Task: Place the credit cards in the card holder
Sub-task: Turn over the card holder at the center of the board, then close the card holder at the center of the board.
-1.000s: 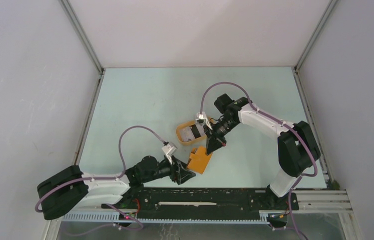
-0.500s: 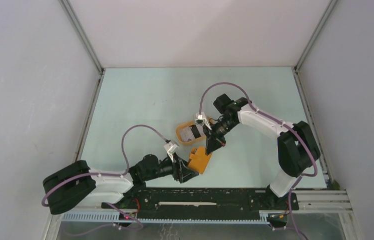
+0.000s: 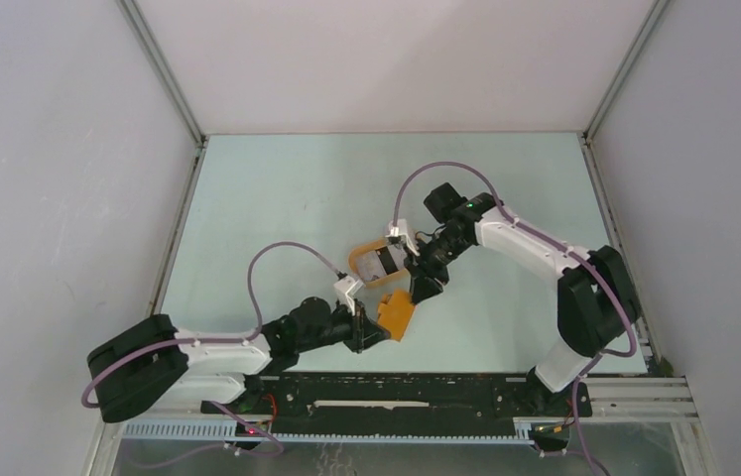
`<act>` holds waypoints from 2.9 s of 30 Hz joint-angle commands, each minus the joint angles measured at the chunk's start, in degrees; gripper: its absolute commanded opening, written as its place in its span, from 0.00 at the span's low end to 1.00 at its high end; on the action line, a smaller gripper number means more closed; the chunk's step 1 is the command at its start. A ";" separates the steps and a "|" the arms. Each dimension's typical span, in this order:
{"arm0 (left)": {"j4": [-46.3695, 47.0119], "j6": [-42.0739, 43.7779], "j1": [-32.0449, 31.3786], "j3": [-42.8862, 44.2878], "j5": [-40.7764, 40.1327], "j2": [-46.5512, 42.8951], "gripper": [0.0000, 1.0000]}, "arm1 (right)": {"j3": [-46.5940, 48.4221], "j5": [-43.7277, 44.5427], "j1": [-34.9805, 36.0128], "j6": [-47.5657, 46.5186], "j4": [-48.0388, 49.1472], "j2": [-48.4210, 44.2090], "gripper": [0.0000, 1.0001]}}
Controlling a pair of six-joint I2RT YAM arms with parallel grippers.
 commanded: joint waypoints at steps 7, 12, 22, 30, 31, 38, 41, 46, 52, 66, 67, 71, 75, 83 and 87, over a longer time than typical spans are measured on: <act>-55.58 12.91 -8.72 26.52 -27.27 -2.93 0.05 | 0.92 -0.01 -14.98 8.84 4.12 -9.52 0.46; -71.21 13.94 -14.31 43.41 -37.44 13.16 0.10 | -0.17 -1.51 -21.62 12.69 6.88 -10.63 0.46; -78.62 16.80 -18.88 63.43 -37.84 35.19 0.47 | -1.81 -4.66 -25.73 13.46 7.89 -14.44 0.46; -68.77 16.92 -19.70 59.43 -27.19 28.06 0.70 | -2.71 -6.02 -26.83 12.69 7.76 -17.29 0.46; -67.57 16.97 -19.70 58.38 -25.98 26.31 0.71 | -2.84 -5.98 -26.90 12.47 7.67 -17.85 0.46; -56.81 17.72 -19.24 47.59 -19.18 12.70 0.70 | -5.84 -8.23 -26.83 8.22 8.60 -26.69 0.46; -50.37 17.38 -17.14 39.73 -20.25 5.89 0.67 | -8.80 -12.90 -26.76 0.11 7.57 -33.50 0.47; -34.35 18.36 -11.79 25.49 -17.20 -4.20 0.63 | -15.22 -22.26 -24.40 -15.23 2.52 -36.83 0.99; -24.72 20.44 -8.08 16.70 -16.22 -5.55 0.61 | -14.99 -12.51 -11.06 -24.38 -2.67 -29.79 1.00; -8.61 19.76 -6.23 11.00 -13.76 6.06 0.58 | -13.68 3.79 -2.42 -25.22 0.79 -9.00 0.56; -7.83 19.79 -6.18 10.58 -13.92 6.52 0.58 | -13.47 4.19 -2.09 -24.52 1.08 -8.10 0.54; -3.12 19.70 -6.16 8.12 -14.13 8.00 0.58 | -13.50 5.74 -0.67 -23.60 1.87 -5.95 0.52; 0.63 19.71 -6.16 6.56 -13.70 10.03 0.57 | -13.50 6.92 0.94 -23.09 2.09 -4.13 0.48; 9.62 19.22 -6.16 3.24 -14.17 13.47 0.56 | -12.47 8.69 2.55 -20.29 2.73 -2.27 0.40; 12.62 18.80 -6.16 2.46 -13.89 15.02 0.56 | -12.17 8.30 3.25 -20.23 2.17 -2.33 0.38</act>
